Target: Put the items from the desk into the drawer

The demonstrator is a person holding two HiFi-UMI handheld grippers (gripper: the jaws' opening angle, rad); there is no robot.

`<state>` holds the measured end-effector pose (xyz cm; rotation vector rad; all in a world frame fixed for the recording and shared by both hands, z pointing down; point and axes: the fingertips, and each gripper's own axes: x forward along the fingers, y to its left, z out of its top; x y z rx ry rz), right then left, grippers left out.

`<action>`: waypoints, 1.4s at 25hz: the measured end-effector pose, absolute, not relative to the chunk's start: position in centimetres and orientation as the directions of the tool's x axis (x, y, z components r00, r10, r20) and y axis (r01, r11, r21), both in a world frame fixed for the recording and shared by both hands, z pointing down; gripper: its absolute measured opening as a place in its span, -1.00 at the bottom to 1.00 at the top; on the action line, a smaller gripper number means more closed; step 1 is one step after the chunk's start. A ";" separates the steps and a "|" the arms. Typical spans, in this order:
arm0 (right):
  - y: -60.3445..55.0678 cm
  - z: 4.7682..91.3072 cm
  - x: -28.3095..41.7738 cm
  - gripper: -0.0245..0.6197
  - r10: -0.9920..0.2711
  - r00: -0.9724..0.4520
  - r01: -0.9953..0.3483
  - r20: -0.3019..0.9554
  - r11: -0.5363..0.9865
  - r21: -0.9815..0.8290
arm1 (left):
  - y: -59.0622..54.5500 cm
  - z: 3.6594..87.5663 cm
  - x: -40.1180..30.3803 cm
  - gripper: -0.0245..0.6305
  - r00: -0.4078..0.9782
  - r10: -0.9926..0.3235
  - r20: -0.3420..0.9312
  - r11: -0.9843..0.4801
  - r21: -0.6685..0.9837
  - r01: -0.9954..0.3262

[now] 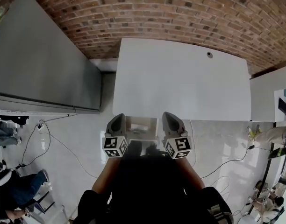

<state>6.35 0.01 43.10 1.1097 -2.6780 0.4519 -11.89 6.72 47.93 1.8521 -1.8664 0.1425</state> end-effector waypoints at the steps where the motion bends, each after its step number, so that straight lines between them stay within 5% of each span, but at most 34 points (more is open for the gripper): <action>1: -0.4 42.3 6.4 -0.93 -0.659 -0.694 -0.717 0.292 0.669 -0.194 | 6.1 45.3 -11.8 -0.93 0.048 -0.929 0.366 0.050 0.254 -0.966; 9: -0.4 37.5 6.9 -0.93 -0.682 -0.693 -0.720 0.234 0.670 -0.179 | 5.9 32.1 -9.1 -0.92 0.076 -0.991 0.111 -0.058 0.164 -0.985; 35: -1.4 36.9 7.9 -0.93 -0.692 -0.690 -0.723 0.213 0.675 -0.149 | 5.0 33.3 -7.4 -0.92 0.107 -0.986 0.126 -0.083 0.186 -0.979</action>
